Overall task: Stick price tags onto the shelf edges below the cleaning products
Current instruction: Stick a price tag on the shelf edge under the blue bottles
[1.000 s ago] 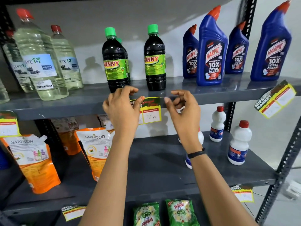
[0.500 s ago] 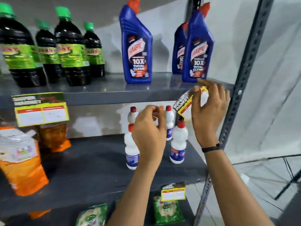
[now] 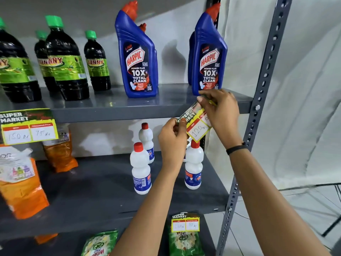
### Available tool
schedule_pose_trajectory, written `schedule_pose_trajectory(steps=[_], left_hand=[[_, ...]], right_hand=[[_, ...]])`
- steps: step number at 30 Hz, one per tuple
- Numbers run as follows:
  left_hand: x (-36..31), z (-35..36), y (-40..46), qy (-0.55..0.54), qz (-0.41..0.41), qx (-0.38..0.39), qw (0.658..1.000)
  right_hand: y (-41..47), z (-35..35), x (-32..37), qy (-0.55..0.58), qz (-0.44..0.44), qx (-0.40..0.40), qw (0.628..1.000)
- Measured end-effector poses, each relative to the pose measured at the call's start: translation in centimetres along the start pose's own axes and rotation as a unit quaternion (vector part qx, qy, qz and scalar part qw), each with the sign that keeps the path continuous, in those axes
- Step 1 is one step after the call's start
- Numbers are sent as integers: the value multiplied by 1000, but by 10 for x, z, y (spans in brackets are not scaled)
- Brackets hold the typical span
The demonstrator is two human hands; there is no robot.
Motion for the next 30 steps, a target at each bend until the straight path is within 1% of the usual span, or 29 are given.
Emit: schedule_pose_trajectory(steps=[4, 6, 10, 12, 15, 18, 21, 30], left_hand=[[-21, -8, 0, 43, 38, -18, 998], [-32, -14, 2, 65, 54, -20, 996], [-40, -30, 4, 159, 97, -56, 981], [-37, -36, 1, 161, 118, -76, 977], [-26, -43, -1, 155, 130, -92, 975], [-12, -45, 0, 162, 117, -90, 976], [-6, -45, 3, 171, 108, -97, 974], [-4, -46, 5, 203, 99, -110, 968]], right_hand=[[12, 0, 3, -18, 41, 42, 998], [15, 0, 3, 7, 52, 59, 997], [4, -6, -2, 129, 32, 20, 991], [-9, -6, -6, 156, 16, 1, 988], [-25, 0, -12, 125, -13, 9, 992], [-30, 6, -16, 59, -37, 22, 997], [-30, 9, -17, 18, -49, 15, 999], [-25, 12, -20, -4, -34, 11, 999]])
Point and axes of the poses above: each hand's wrist, its own y-axis towards the middle knuckle, its own z-axis out of the palm, x = y × z, the point moved 4 cm from there along y, towards the middle knuckle, and after that the axes turned 14 degrees about x, right-handed, at the moved point
